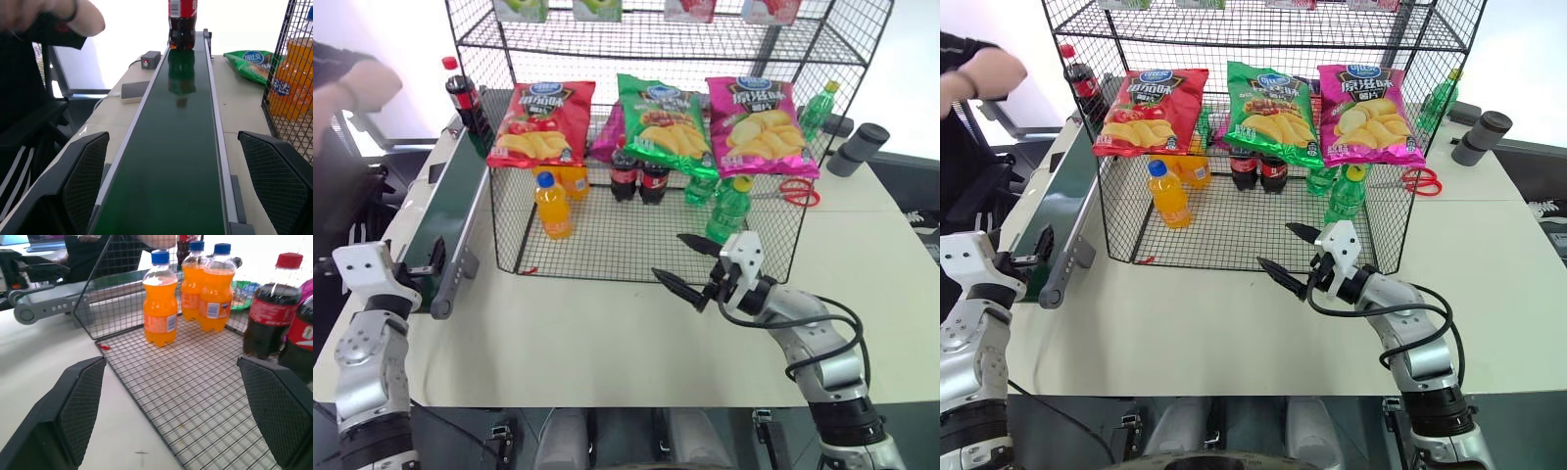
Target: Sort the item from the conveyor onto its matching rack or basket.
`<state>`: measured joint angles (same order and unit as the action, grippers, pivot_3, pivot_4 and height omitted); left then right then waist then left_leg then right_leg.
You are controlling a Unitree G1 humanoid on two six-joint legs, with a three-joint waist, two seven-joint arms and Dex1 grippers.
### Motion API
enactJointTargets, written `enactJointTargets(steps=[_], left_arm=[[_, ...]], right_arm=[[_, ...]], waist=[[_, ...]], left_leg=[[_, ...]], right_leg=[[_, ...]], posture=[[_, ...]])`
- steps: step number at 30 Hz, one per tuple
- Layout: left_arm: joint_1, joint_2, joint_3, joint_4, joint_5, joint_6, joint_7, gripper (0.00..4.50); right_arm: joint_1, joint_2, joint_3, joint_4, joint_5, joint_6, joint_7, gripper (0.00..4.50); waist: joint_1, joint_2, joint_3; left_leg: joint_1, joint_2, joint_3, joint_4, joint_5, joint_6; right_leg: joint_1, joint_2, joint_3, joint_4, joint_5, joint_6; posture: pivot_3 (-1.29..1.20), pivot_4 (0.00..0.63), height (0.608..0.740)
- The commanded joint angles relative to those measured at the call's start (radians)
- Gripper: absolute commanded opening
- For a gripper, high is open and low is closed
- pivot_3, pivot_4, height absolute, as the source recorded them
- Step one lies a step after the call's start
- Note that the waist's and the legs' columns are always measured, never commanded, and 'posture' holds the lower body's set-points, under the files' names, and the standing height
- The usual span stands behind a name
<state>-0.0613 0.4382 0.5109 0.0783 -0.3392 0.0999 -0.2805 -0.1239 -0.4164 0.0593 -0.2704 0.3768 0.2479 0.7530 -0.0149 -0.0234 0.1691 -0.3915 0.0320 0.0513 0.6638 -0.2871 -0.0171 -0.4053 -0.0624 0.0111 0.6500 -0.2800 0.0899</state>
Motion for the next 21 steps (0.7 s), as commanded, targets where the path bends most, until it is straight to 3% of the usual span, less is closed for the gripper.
enactJointTargets(steps=[1,21], left_arm=[[-0.016,0.009,0.000,0.012,0.016,-0.031,0.010,4.50],[-0.028,-0.002,0.001,0.045,0.012,-0.044,0.034,4.50]], right_arm=[[0.005,0.009,0.021,-0.083,0.022,0.000,0.007,4.46],[0.033,0.014,0.111,-0.145,0.022,0.012,0.021,4.46]], waist=[[0.000,0.000,0.000],[0.001,0.000,0.000]], left_leg=[[0.000,0.000,0.000,0.000,0.000,0.000],[0.000,0.000,-0.001,0.000,0.000,0.000]], right_leg=[[0.000,0.000,0.000,0.000,0.000,0.000],[0.000,-0.001,0.000,0.000,0.000,0.000]], posture=[[0.00,0.150,0.740],[0.00,0.150,0.740]])
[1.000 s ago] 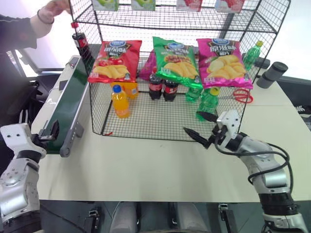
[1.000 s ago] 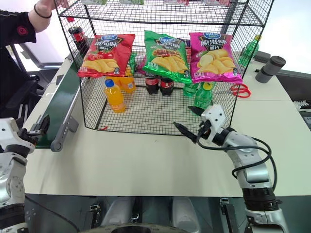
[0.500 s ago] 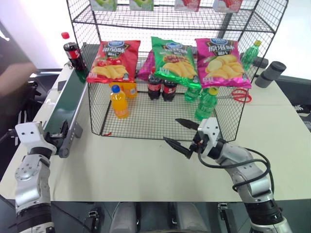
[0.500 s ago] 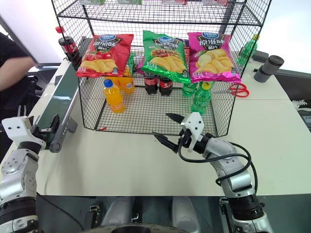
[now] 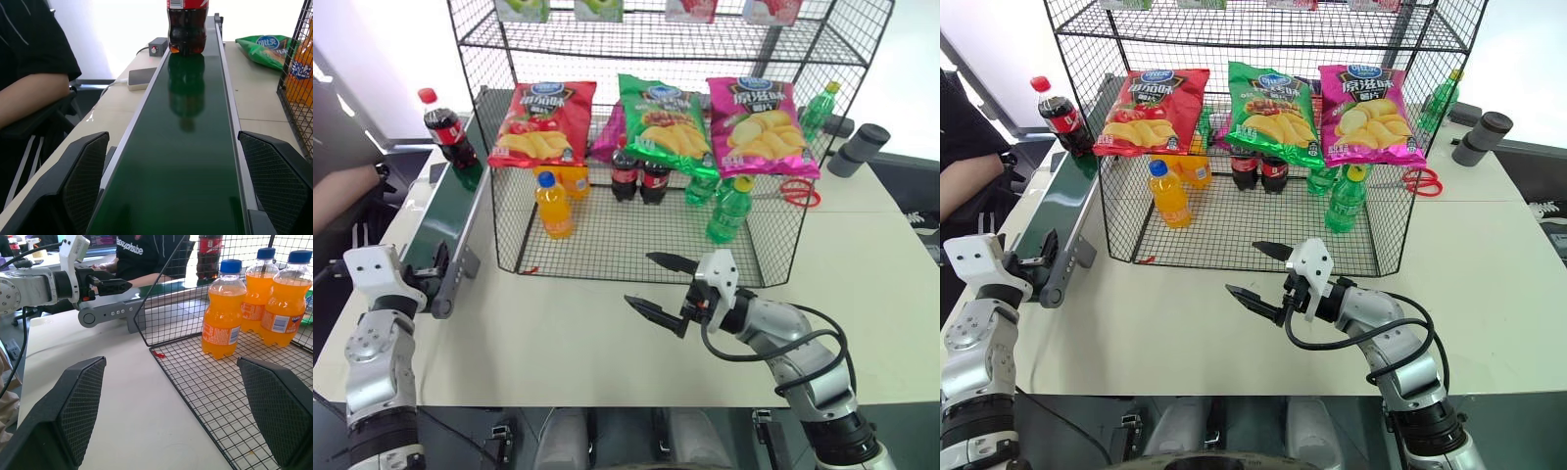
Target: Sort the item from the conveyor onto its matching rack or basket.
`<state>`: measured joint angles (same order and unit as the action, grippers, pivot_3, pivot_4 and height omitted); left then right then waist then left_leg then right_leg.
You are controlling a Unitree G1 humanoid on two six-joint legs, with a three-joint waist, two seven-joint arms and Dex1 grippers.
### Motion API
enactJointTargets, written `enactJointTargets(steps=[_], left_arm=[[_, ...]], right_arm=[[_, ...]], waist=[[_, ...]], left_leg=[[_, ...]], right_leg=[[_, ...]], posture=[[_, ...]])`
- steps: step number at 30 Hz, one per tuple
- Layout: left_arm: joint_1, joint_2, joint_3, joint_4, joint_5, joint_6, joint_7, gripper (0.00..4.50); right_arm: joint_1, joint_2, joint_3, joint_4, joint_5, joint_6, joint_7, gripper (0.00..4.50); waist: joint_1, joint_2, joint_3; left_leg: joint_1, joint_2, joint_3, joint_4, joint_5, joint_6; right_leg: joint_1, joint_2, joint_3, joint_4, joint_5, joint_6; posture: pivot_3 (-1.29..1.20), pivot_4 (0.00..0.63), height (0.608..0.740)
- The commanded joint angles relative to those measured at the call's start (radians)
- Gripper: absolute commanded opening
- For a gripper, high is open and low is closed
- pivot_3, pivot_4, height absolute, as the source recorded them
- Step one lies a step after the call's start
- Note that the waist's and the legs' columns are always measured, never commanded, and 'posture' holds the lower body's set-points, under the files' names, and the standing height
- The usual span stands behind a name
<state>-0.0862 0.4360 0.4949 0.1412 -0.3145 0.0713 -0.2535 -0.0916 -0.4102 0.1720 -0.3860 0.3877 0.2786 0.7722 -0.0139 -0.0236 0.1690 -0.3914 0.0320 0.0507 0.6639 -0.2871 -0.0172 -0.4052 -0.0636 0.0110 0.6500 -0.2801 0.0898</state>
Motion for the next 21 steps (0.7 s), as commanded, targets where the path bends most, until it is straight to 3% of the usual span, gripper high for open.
enactJointTargets(steps=[1,21], left_arm=[[-0.003,-0.002,0.019,-0.017,-0.016,-0.014,0.008,4.50],[-0.012,-0.026,0.033,0.022,-0.032,-0.066,0.037,4.50]], right_arm=[[0.003,0.008,-0.001,-0.029,0.010,-0.020,0.003,4.46],[0.010,0.020,0.021,-0.035,0.013,-0.008,-0.006,4.46]], waist=[[0.000,0.000,0.000],[0.000,0.000,0.000]], left_leg=[[0.000,0.000,0.000,0.000,0.000,0.000],[0.000,0.000,0.000,0.000,0.000,0.000]], right_leg=[[0.000,0.000,0.000,0.000,0.000,0.000],[0.000,-0.001,0.000,0.000,0.000,0.000]], posture=[[0.00,0.150,0.740],[0.00,0.150,0.740]])
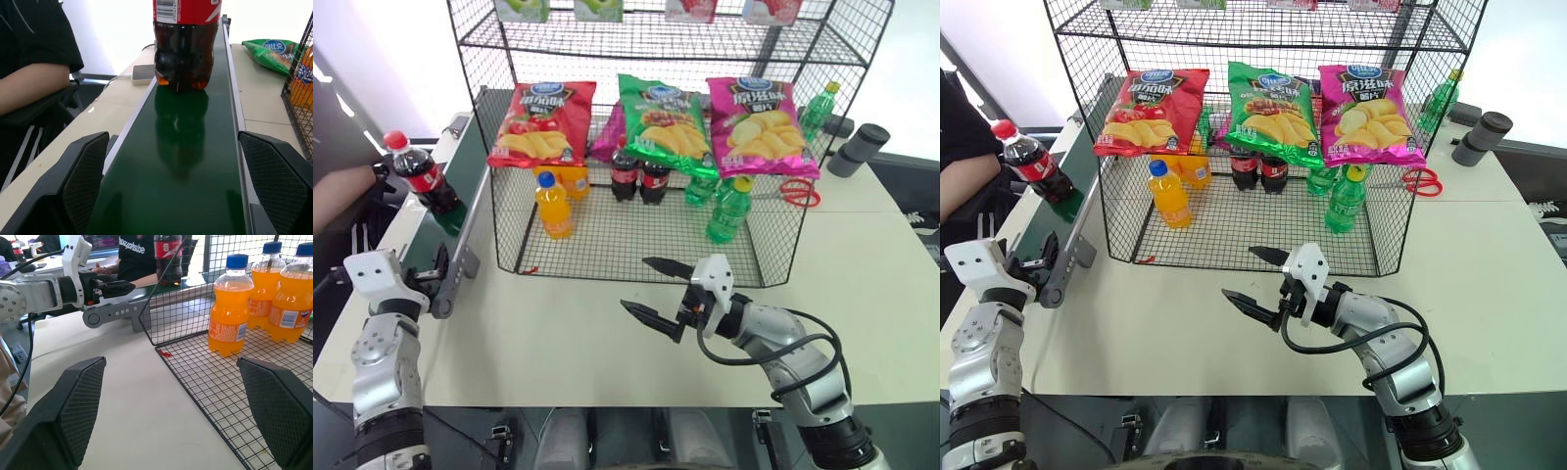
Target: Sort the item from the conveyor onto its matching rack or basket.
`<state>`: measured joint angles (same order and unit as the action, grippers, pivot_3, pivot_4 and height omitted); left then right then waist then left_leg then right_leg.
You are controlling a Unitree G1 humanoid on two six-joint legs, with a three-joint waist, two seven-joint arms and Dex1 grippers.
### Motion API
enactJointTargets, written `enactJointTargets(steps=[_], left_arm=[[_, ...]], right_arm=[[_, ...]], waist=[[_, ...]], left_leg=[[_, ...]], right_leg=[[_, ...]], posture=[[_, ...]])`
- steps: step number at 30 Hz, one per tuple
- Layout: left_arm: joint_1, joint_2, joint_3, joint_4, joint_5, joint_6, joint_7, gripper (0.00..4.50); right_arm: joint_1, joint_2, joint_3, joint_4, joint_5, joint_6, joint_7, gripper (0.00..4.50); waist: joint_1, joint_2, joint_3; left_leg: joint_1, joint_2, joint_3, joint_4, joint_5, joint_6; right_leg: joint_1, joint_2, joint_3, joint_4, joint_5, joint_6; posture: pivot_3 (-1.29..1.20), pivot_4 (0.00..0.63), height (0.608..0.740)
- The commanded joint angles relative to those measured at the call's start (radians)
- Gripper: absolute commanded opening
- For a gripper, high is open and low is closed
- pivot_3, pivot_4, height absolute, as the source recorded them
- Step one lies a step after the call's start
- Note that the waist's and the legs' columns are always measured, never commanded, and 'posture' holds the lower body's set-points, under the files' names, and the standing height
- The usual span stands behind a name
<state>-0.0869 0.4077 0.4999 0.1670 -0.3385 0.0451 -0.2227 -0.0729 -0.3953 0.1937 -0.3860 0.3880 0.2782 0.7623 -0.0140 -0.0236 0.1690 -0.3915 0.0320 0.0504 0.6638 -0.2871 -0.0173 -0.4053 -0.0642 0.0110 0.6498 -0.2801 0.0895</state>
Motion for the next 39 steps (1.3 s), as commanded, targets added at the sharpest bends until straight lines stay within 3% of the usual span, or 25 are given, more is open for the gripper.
enactJointTargets(steps=[1,17,22,26,30,33,39], left_arm=[[-0.012,0.002,0.029,-0.002,-0.010,-0.046,0.008,4.50],[-0.009,0.006,0.033,0.013,-0.023,-0.095,0.006,4.50],[0.003,0.008,0.036,0.006,-0.019,-0.098,0.008,2.89],[0.010,0.041,0.045,-0.012,-0.012,-0.090,-0.004,2.87],[0.039,0.120,0.004,-0.094,0.007,-0.079,-0.097,2.87],[0.068,0.198,-0.041,-0.226,-0.069,-0.013,-0.262,2.87],[0.093,0.262,-0.160,-0.465,-0.207,0.182,-0.433,2.87]], right_arm=[[-0.009,0.004,-0.001,-0.035,0.013,-0.007,0.005,4.46],[-0.007,0.008,0.007,-0.030,0.021,0.000,0.015,4.46],[-0.008,0.009,0.007,-0.028,0.023,0.002,0.016,4.50],[-0.011,0.008,0.008,-0.027,0.022,0.004,0.015,4.50],[-0.015,0.004,0.003,-0.028,0.017,0.002,0.013,4.50],[-0.031,-0.006,-0.017,-0.029,0.031,0.013,0.017,4.50],[-0.072,-0.020,-0.030,-0.041,0.074,0.059,0.038,4.50]], waist=[[0.000,0.000,0.000],[0.000,0.000,0.000],[0.001,0.000,0.000],[0.000,0.000,0.000],[-0.003,0.000,0.000],[-0.002,-0.001,0.000],[-0.005,0.000,0.001]], left_leg=[[0.000,0.000,0.000,0.000,0.000,0.000],[0.000,0.000,0.000,0.000,0.000,0.000],[0.000,0.000,0.000,0.000,0.000,0.000],[0.000,0.000,0.000,0.000,0.000,0.000],[-0.001,0.000,0.000,-0.001,0.000,0.000],[-0.003,0.000,-0.001,-0.002,0.000,-0.001],[-0.004,-0.001,0.000,-0.002,-0.001,-0.001]], right_leg=[[0.000,0.000,0.000,0.000,0.000,0.000],[0.000,-0.001,0.000,0.000,0.000,0.000],[0.000,-0.001,0.000,0.000,0.000,0.000],[0.000,-0.002,0.000,-0.001,0.000,-0.001],[-0.002,-0.002,0.000,-0.001,0.000,-0.001],[-0.003,-0.002,-0.001,-0.002,-0.002,-0.003],[-0.003,-0.005,-0.001,-0.004,-0.002,-0.005]], posture=[[0.00,0.150,0.740],[0.00,0.150,0.740],[0.00,0.150,0.740],[0.00,0.150,0.740],[0.00,0.150,0.740],[0.00,0.150,0.740],[0.00,0.150,0.740]])
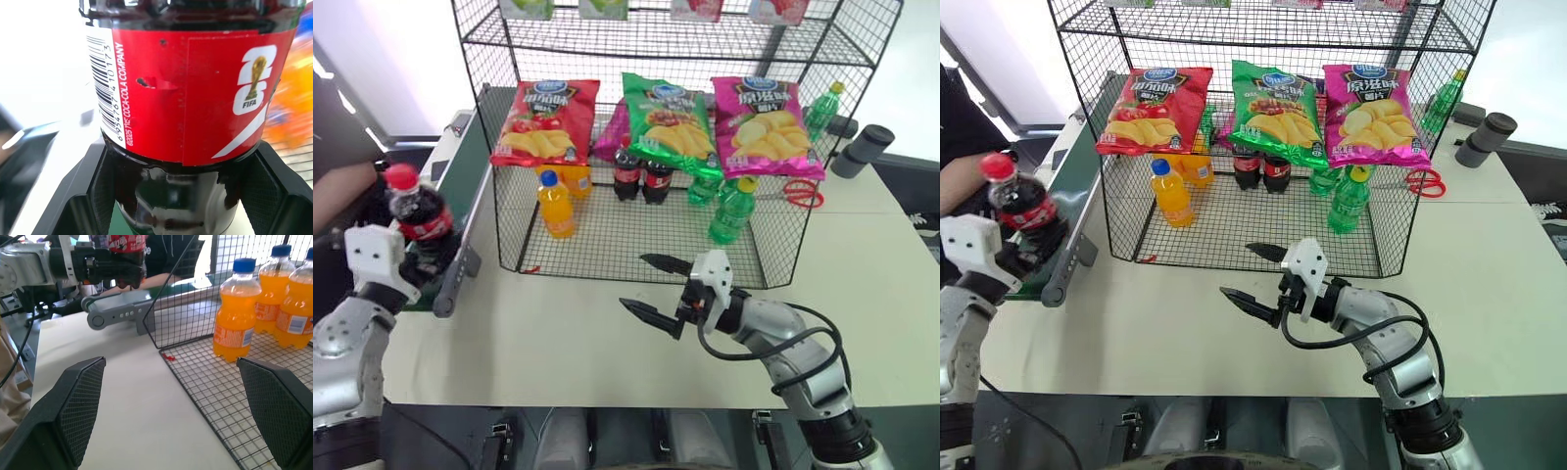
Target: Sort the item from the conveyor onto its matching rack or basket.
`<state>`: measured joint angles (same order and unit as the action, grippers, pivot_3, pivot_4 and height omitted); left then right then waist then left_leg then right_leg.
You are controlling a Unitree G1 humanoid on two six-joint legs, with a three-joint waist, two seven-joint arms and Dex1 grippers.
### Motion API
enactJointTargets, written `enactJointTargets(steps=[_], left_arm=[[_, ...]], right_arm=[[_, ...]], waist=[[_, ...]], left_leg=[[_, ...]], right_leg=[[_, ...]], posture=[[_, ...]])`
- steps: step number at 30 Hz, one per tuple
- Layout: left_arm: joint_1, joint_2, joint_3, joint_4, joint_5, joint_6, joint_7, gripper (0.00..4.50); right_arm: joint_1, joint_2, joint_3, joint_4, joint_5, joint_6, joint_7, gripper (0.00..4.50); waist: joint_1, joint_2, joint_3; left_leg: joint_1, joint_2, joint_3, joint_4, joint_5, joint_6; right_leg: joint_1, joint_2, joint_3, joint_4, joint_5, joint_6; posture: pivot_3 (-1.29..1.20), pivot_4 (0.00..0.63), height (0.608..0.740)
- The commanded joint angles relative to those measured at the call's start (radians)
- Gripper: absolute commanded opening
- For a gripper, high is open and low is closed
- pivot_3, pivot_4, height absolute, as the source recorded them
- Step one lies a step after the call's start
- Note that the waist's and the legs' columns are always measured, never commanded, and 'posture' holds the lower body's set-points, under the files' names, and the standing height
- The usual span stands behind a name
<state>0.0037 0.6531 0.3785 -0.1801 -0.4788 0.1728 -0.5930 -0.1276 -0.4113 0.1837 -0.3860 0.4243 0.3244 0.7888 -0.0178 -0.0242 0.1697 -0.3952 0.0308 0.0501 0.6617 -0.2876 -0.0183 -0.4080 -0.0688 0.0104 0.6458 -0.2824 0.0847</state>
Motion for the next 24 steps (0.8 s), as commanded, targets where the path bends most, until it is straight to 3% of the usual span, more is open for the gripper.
enactJointTargets(steps=[1,4,7,12,24], left_arm=[[0.000,0.014,-0.109,-0.149,-0.050,0.065,-0.094,2.87],[-0.019,-0.009,-0.257,-0.184,0.002,0.067,-0.148,2.87],[-0.100,-0.092,-0.397,-0.147,0.056,0.033,-0.166,2.87],[-0.204,-0.171,-0.517,-0.077,0.107,-0.004,-0.234,2.87],[-0.290,-0.235,-0.594,-0.018,0.110,-0.017,-0.358,2.87]], right_arm=[[-0.027,0.003,-0.022,-0.043,0.047,0.023,0.006,4.50],[-0.050,0.022,-0.030,-0.042,0.071,0.048,-0.015,4.50],[-0.058,0.028,-0.026,-0.048,0.074,0.060,-0.028,4.50],[-0.057,0.027,-0.035,-0.065,0.084,0.074,-0.043,4.50],[-0.016,0.024,-0.050,-0.129,0.091,0.094,-0.100,4.50]], waist=[[-0.002,0.000,0.000],[-0.004,0.002,0.000],[0.003,0.002,0.000],[0.004,0.002,0.000],[0.005,0.002,0.000]], left_leg=[[0.000,0.000,0.000,-0.001,0.000,0.000],[0.000,0.000,0.001,-0.002,0.000,0.000],[0.000,0.000,0.001,-0.002,0.000,0.000],[0.000,0.000,0.000,0.000,0.001,0.001],[0.000,0.001,0.000,0.002,0.001,0.002]], right_leg=[[0.000,0.000,0.000,0.000,0.000,0.000],[-0.001,0.000,0.000,0.000,0.000,0.000],[-0.002,0.001,0.000,0.001,0.000,0.001],[-0.001,0.003,0.000,0.001,0.001,0.002],[-0.001,0.011,0.000,0.003,0.002,0.005]], posture=[[0.00,0.150,0.740],[0.00,0.150,0.740],[0.00,0.150,0.740],[0.00,0.150,0.740],[0.00,0.150,0.740]])
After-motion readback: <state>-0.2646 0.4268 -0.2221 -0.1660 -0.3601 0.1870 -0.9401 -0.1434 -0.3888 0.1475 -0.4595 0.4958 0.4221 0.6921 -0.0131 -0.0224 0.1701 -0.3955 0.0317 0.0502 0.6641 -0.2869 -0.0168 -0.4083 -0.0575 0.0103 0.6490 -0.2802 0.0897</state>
